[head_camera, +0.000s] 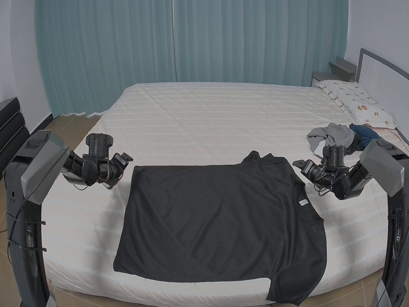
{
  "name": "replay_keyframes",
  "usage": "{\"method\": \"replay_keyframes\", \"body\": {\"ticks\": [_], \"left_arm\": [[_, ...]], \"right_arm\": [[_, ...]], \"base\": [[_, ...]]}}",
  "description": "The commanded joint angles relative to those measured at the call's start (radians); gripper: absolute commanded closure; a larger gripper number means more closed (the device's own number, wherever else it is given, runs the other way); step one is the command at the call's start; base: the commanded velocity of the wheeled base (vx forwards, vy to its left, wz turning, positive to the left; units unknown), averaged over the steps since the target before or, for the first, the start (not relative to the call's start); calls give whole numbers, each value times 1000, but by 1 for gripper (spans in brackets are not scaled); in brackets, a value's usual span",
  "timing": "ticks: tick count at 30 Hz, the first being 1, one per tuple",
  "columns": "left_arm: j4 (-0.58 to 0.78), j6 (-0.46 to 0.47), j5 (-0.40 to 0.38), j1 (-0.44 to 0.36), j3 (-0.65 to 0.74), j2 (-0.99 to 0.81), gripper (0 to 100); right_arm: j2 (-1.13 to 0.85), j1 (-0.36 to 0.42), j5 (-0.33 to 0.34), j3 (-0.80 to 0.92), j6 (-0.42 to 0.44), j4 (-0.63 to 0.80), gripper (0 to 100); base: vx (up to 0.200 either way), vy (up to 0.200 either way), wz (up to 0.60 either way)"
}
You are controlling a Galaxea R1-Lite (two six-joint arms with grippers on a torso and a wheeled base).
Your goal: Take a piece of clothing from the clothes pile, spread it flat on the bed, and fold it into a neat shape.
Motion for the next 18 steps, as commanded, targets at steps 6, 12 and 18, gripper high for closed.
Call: {"method": "replay_keyframes", "body": {"ticks": [6, 12, 18], "left_arm": [[-165, 28, -202, 20, 756, -501, 0], [-241, 28, -204, 1, 906, -535, 0], [-300, 29, -208, 1, 967, -521, 0]], "right_arm": [[-488, 25, 164, 650, 33, -48, 0], [-551, 38, 194, 776, 41, -48, 0], [-560, 49, 270, 859, 41, -50, 0]], "base": [[0, 0, 0], [-133, 0, 0], [-200, 0, 0]]}}
